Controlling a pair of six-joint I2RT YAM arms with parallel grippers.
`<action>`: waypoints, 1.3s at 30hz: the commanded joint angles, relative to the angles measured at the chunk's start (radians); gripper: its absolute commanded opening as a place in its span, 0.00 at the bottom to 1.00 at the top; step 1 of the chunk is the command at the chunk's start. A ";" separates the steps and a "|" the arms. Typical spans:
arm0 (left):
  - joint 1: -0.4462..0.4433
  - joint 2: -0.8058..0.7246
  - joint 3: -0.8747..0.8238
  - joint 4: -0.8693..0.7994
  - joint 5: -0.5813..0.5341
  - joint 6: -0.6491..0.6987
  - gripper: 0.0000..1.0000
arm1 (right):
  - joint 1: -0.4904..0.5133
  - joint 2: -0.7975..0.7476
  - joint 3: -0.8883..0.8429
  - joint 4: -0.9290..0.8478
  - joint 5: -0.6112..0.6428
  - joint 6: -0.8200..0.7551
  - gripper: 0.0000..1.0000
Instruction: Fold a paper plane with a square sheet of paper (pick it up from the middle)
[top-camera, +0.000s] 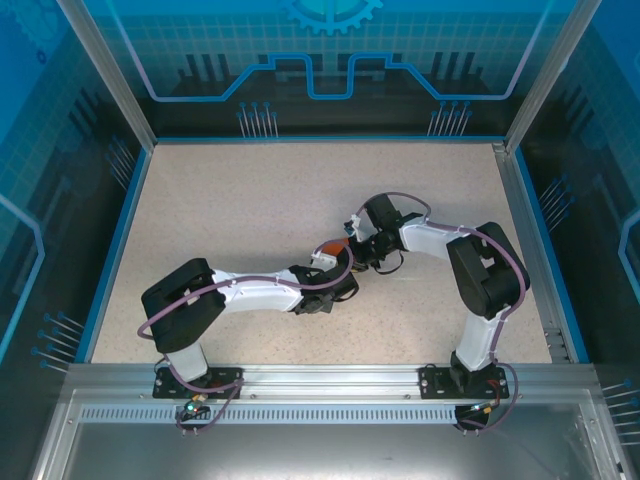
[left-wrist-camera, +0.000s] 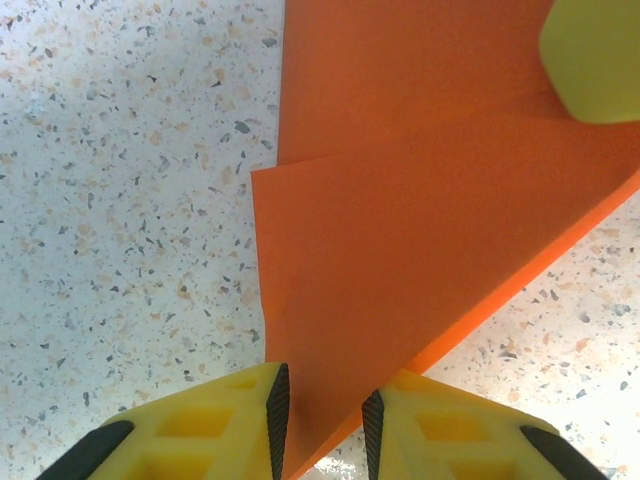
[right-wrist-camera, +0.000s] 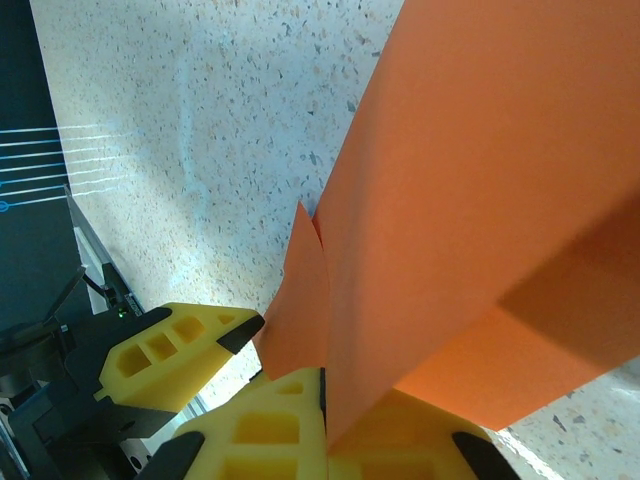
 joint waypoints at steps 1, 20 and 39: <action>-0.003 0.015 0.022 0.012 -0.044 0.035 0.28 | 0.013 -0.010 0.031 -0.041 -0.024 -0.005 0.05; 0.026 0.021 0.004 0.048 -0.022 0.044 0.06 | 0.013 -0.018 0.033 -0.051 -0.013 -0.008 0.11; 0.304 -0.180 -0.266 0.428 0.651 0.059 0.03 | -0.055 -0.283 -0.071 -0.029 0.014 -0.028 0.43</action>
